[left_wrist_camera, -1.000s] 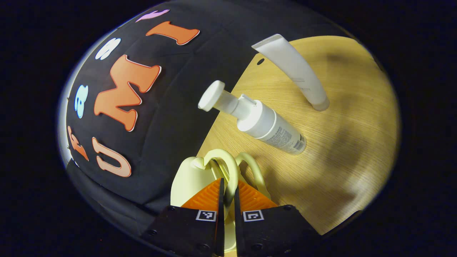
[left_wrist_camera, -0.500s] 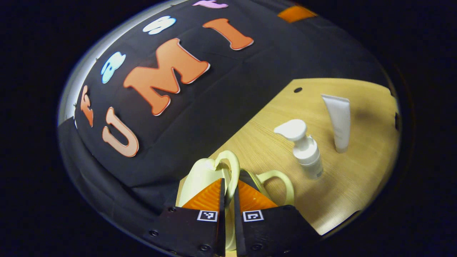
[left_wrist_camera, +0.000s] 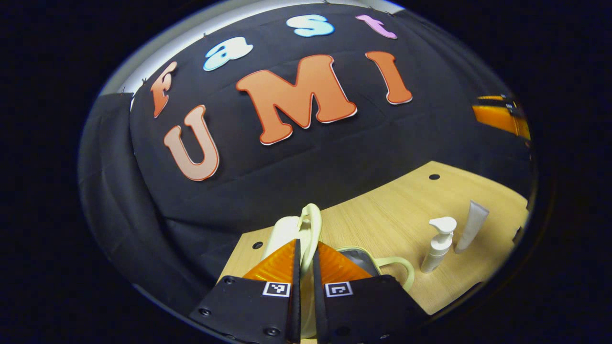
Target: First open the suitcase, pack the skin care products into it, and then close the suitcase.
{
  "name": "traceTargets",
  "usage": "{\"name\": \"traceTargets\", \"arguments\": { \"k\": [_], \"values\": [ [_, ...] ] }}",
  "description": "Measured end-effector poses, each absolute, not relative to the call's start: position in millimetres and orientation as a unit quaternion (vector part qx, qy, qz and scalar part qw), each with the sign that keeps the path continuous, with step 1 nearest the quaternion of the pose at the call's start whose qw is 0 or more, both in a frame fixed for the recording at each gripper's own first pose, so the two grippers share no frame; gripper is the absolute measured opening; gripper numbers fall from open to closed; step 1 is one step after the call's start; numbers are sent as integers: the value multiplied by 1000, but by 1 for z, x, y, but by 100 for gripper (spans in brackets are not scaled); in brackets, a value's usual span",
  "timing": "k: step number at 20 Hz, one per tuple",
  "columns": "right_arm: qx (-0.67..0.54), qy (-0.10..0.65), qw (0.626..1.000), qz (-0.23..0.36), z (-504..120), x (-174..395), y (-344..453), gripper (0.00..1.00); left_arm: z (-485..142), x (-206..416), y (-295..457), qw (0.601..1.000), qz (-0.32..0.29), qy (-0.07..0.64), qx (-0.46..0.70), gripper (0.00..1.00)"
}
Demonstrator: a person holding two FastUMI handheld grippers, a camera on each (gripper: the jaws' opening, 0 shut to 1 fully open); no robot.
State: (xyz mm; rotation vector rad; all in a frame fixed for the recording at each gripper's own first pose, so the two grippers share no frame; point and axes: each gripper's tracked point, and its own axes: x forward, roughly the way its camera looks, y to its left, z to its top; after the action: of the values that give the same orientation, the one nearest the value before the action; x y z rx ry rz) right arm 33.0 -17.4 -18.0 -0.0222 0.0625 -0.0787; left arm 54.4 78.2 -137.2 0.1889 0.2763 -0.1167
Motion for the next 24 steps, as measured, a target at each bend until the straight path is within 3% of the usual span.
{"name": "traceTargets", "arguments": {
  "k": [13,14,24],
  "values": [
    [-43,30,998,-46,10,47,93,95,-129,78,271,994,-14,104,-33,12],
    [-47,30,997,-47,11,48,100,95,-135,81,287,993,-7,106,-47,1],
    [-62,48,996,-53,8,62,171,95,-238,101,406,972,28,174,-158,1]
  ]
}}
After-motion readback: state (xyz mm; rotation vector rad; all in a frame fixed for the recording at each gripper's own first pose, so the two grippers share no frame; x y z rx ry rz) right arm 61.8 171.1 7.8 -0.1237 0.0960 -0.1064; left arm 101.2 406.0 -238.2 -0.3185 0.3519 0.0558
